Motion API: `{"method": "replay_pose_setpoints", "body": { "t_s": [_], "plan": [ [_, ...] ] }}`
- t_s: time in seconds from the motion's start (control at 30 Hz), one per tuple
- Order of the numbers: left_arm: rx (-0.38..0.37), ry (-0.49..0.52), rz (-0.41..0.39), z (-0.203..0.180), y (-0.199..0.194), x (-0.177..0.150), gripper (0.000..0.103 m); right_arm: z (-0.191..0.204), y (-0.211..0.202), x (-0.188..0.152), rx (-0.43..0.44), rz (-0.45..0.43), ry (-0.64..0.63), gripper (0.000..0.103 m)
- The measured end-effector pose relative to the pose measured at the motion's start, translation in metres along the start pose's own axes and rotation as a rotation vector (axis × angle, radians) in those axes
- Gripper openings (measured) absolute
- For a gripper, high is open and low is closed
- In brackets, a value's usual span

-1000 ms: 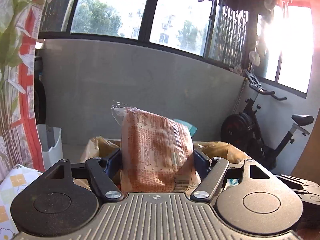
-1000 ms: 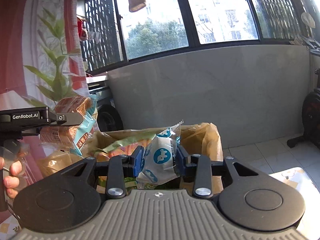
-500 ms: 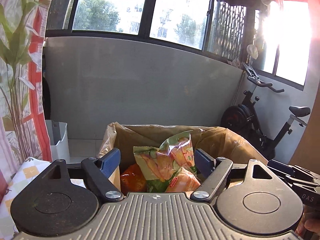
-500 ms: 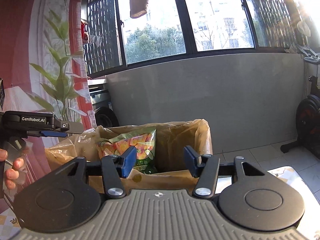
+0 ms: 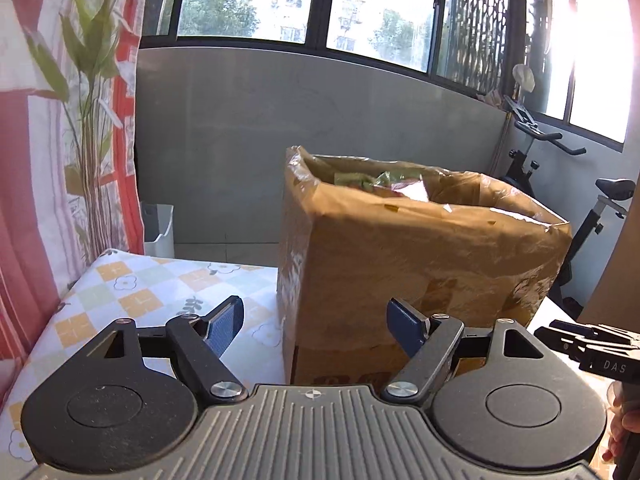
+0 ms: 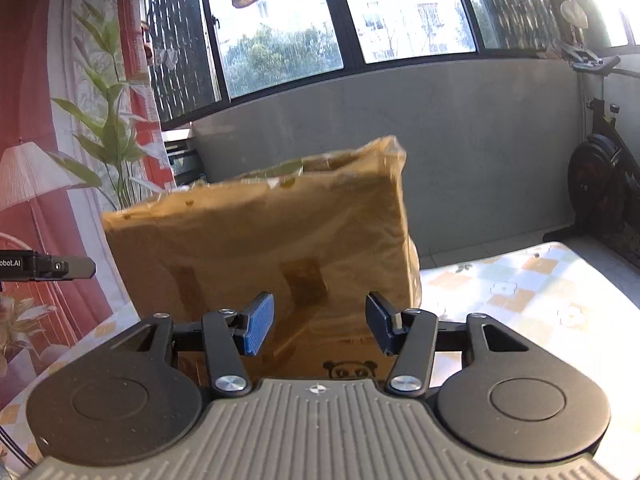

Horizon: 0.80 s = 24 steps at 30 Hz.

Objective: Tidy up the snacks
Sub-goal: 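Lower the right tool onto a red jerky packet and close it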

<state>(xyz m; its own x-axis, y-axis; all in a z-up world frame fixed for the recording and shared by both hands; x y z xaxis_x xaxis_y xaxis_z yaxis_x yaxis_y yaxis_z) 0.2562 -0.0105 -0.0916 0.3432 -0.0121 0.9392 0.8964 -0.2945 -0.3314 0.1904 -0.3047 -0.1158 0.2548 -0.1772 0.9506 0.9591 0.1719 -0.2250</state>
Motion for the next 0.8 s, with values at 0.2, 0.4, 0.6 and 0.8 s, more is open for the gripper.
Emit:
{"method": "replay_pose_setpoints", "body": {
  "t_s": [0.2, 0.4, 0.6, 0.8],
  "plan": [
    [0.023, -0.088, 0.042, 0.014, 0.008, -0.026, 0.076, 0.014, 0.038, -0.031, 0.092, 0.226, -0.075, 0.055],
    [0.029, -0.088, 0.077, 0.023, 0.019, -0.034, 0.076, 0.031, 0.069, -0.050, 0.111, 0.336, -0.145, 0.055],
    [0.042, -0.141, 0.090, 0.022, 0.020, -0.051, 0.076, 0.044, 0.087, -0.058, 0.104, 0.408, -0.172, 0.055],
    [0.054, -0.147, 0.094, 0.027, 0.011, -0.059, 0.076, 0.051, 0.105, -0.062, 0.048, 0.429, -0.164, 0.062]
  ]
}}
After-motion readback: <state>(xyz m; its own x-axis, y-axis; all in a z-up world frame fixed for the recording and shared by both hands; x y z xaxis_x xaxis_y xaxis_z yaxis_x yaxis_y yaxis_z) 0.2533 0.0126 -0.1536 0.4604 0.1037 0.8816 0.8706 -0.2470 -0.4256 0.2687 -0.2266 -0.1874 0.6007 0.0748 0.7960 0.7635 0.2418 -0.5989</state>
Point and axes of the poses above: each gripper's, at about its wrist camera, not at the fingertips, and y roughly the way its jaws point, z to its left, x to its top, the point moved 1 cm from there along y, roughly the way its jaws point, and after that the axes turned 8 degrees about -z, right-handed, at the moved point
